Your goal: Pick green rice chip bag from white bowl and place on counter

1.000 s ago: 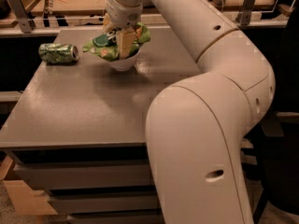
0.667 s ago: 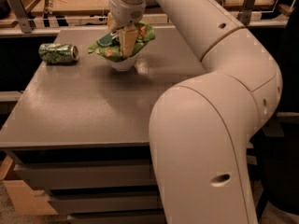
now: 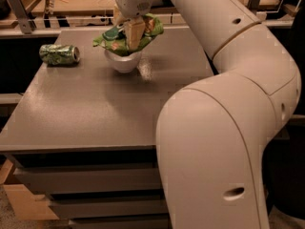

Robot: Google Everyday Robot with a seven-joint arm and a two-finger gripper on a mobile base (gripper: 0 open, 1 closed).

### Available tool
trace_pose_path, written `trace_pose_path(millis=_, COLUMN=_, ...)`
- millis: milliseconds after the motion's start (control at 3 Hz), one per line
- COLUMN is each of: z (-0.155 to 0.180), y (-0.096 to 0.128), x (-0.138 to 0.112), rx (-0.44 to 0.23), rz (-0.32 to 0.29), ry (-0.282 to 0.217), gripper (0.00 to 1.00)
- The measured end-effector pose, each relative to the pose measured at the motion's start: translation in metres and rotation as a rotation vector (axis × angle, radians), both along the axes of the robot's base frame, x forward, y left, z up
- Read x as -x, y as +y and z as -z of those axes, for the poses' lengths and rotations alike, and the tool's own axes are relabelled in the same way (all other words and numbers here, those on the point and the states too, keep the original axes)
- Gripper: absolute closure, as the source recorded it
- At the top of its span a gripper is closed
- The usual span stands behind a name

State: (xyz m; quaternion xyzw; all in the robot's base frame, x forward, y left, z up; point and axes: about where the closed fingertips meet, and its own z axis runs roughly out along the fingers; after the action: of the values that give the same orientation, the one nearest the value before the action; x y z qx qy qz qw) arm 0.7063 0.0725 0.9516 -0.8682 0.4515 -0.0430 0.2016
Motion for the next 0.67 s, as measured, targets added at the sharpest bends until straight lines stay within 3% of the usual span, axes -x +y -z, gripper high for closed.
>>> trace_pose_path(millis=333, z=-0.018, y=-0.012, x=0.001, rx=-0.006, rz=0.022, ry=-0.035, gripper=1.0)
trace_pose_path(millis=667, z=-0.028, y=-0.033, x=0.019, rx=-0.006, rz=0.056, ry=-0.021, gripper=1.0)
